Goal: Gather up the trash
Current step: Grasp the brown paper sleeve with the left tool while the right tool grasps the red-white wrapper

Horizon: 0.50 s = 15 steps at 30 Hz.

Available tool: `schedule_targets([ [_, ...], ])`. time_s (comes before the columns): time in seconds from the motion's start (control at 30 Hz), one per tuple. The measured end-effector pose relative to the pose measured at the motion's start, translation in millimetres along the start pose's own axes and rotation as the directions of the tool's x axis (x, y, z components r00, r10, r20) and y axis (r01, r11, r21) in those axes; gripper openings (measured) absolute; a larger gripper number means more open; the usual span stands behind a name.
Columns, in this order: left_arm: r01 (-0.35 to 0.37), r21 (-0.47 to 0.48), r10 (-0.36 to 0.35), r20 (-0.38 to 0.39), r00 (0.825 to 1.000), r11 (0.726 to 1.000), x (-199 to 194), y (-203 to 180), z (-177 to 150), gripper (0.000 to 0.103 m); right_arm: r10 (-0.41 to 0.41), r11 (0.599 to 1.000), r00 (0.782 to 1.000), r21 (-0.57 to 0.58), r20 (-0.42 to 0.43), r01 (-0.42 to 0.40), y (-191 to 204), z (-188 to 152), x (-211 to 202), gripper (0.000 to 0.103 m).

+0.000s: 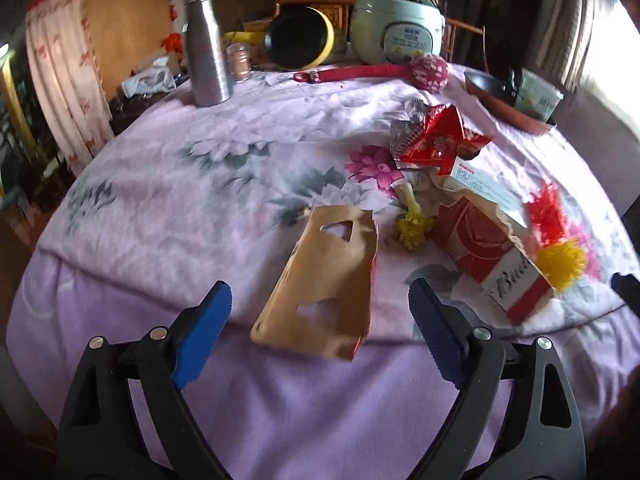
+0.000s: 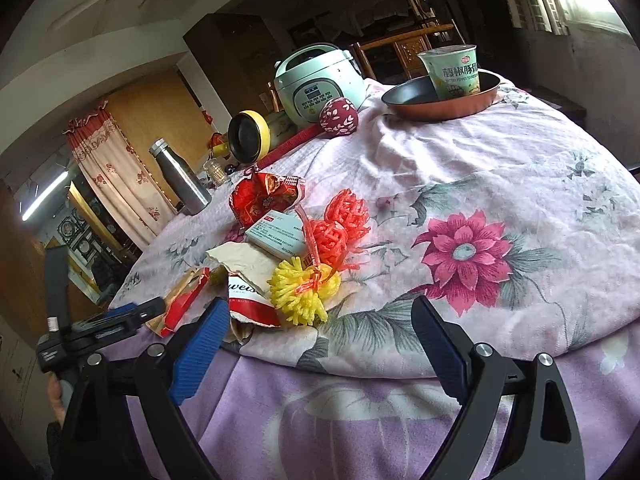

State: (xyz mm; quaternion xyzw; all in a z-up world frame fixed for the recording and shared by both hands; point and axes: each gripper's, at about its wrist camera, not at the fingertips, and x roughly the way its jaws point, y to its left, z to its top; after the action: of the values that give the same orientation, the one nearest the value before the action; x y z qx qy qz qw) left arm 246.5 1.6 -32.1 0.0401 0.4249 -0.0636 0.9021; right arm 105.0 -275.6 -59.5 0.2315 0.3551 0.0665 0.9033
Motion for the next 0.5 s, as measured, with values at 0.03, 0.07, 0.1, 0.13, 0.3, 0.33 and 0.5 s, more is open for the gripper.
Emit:
schedule_targets([
  [0.03,-0.025,0.022,0.025,-0.012,1.000,0.999,10.2,-4.3,4.4,0.087,0.001,1.000,1.000,0.000,-0.003,-0.001,-0.2,0.1,0.5,0.091],
  [0.07,-0.036,0.027,0.037,-0.035,0.999,0.999,19.7,-5.1,7.0,0.087,0.002,1.000,1.000,0.000,-0.005,-0.002,-0.2,0.2,0.9,0.091],
  [0.1,-0.032,0.019,0.033,-0.067,0.997,0.999,29.0,-4.0,8.4,0.086,0.004,1.000,1.000,-0.001,-0.007,-0.004,-0.5,0.4,1.3,0.091],
  [0.13,-0.007,-0.004,0.007,-0.103,0.995,1.000,37.7,-0.1,8.4,0.073,0.005,1.000,1.000,-0.001,-0.009,-0.005,-0.7,0.6,1.6,0.091],
  [0.3,0.060,-0.053,-0.060,-0.007,0.998,0.997,12.8,17.6,-3.7,0.060,0.007,1.000,1.000,-0.012,-0.008,-0.007,0.7,0.7,2.1,0.091],
  [0.33,0.053,-0.057,-0.051,0.021,0.998,0.997,5.1,21.4,-8.4,0.060,0.012,1.000,1.000,-0.020,-0.010,-0.012,2.3,0.4,2.1,0.091],
  [0.5,0.073,-0.149,-0.070,0.027,0.997,0.986,0.6,44.7,-17.0,0.060,0.020,0.994,1.000,-0.107,-0.019,-0.022,22.9,-3.2,2.0,0.085],
])
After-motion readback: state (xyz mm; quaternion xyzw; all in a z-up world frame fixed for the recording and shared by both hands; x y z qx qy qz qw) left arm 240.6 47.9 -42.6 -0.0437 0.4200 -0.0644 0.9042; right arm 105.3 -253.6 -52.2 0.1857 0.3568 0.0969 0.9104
